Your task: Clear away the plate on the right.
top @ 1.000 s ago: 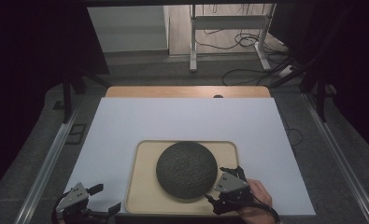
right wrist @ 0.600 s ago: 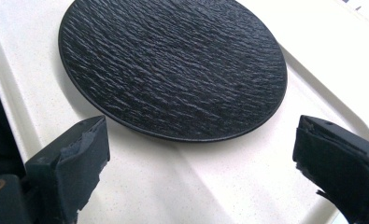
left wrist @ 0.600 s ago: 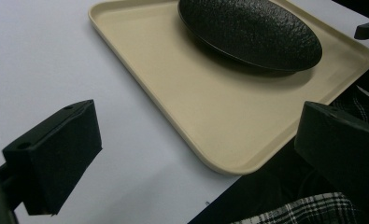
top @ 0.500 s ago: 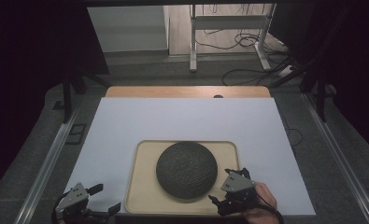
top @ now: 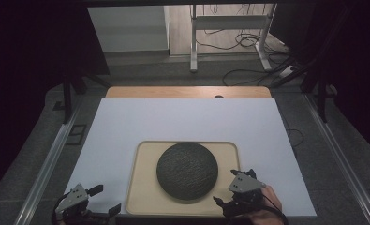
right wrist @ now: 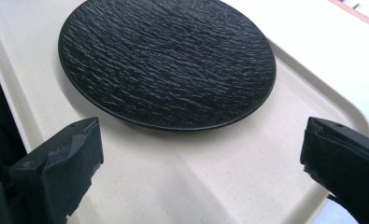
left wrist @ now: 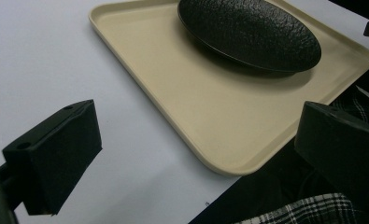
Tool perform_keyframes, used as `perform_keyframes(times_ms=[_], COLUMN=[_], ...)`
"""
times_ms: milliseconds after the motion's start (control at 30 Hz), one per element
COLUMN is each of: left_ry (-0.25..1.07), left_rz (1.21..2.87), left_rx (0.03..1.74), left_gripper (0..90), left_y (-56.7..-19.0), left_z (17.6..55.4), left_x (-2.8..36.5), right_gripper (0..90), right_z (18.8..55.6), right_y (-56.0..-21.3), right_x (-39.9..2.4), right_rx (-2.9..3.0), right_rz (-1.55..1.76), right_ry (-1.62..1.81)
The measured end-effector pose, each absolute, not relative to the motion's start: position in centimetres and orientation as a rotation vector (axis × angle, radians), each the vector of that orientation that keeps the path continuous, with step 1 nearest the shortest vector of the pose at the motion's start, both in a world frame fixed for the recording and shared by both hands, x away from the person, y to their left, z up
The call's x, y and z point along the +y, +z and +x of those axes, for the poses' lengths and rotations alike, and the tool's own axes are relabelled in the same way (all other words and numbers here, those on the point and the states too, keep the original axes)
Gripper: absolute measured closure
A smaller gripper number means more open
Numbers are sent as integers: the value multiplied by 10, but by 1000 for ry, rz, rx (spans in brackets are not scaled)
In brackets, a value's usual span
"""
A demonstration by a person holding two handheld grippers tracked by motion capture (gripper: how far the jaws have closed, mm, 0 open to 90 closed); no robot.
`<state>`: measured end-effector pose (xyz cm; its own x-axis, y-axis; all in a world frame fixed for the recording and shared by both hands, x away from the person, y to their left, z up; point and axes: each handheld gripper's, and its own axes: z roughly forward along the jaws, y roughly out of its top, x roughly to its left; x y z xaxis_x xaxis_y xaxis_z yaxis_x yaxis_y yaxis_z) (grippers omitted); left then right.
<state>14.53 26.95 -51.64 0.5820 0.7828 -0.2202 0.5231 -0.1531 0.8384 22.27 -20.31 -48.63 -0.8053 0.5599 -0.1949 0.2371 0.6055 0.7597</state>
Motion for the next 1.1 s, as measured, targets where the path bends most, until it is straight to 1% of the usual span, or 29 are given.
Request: perform_keyframes(times_ms=[700, 1100], left_ry=[337, 339], left_rz=[1818, 1819], left_rx=[1050, 1047], left_gripper=[0, 0], left_y=[-516, -516], left_z=[144, 144], left_x=[269, 269], right_gripper=[0, 0], right_z=[221, 219], right_y=[-485, -484], right_x=[-224, -243], right_rx=[2355, 2284], right_rz=[713, 781], right_ry=[1168, 1245])
